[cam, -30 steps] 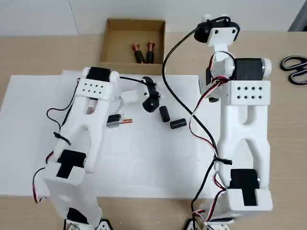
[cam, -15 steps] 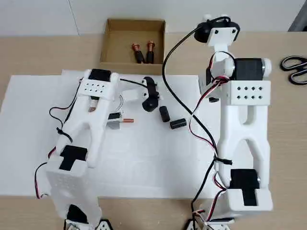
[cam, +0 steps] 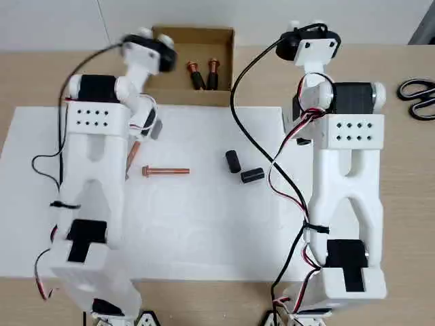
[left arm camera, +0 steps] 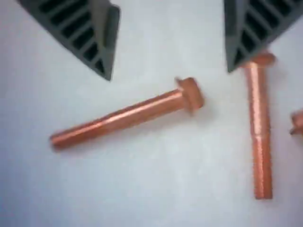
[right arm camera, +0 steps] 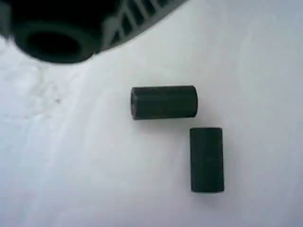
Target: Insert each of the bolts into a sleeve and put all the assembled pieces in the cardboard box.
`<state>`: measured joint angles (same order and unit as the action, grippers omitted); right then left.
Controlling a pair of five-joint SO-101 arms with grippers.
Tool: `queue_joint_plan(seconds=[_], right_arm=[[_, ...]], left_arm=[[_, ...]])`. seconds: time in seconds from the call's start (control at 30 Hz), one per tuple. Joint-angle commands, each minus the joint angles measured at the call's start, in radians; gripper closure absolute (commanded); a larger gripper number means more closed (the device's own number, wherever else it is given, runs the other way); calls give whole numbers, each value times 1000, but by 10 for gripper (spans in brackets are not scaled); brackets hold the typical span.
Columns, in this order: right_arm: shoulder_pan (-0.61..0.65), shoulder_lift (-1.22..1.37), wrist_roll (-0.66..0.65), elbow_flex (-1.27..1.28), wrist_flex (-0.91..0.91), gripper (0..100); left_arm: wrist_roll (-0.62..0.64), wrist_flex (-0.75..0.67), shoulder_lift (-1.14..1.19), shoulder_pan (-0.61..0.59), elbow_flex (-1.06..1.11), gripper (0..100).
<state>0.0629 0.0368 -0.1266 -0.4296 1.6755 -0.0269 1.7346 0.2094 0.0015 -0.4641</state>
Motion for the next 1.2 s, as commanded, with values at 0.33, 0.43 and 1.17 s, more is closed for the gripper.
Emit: queue_joint_plan(seconds=[0.33,0.43,1.17], right_arm=[[-5,-65,-9,-5,-10,994],[-5,-65,-9,-5,-7,994],[-4,-65,-8,-5,-7,994]], left_arm=[[907,-49,-126,69,226,851],[990,-107,-46,58,228,852],[1421,-167,354,31,222,850]])
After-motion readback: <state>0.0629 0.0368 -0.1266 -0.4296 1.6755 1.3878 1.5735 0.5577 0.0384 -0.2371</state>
